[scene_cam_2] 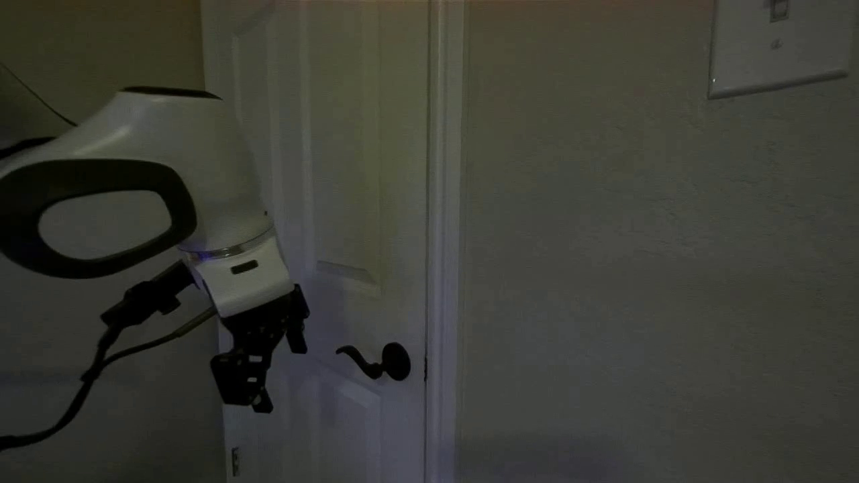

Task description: Open the door

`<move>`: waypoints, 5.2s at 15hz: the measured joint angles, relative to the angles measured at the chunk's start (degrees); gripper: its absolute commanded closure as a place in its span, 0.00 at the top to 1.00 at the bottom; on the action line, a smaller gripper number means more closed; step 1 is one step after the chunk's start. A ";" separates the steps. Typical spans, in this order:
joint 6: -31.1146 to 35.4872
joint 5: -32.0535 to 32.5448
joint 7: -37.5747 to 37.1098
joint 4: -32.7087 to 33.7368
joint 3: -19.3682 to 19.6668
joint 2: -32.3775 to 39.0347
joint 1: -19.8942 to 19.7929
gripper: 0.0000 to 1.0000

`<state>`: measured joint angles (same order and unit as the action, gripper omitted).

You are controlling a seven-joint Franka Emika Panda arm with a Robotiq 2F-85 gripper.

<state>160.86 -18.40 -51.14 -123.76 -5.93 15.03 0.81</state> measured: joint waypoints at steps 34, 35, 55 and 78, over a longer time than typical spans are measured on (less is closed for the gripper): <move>-11.04 -9.71 0.47 32.20 -1.54 19.94 2.88 0.72; -11.31 -9.58 0.47 32.21 -1.32 19.94 2.97 0.76; -13.85 -9.17 0.46 38.07 1.54 26.13 2.69 0.12; -15.76 -8.01 4.57 36.57 3.27 29.95 2.75 0.12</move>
<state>145.11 -26.40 -46.57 -87.19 -2.66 44.98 3.56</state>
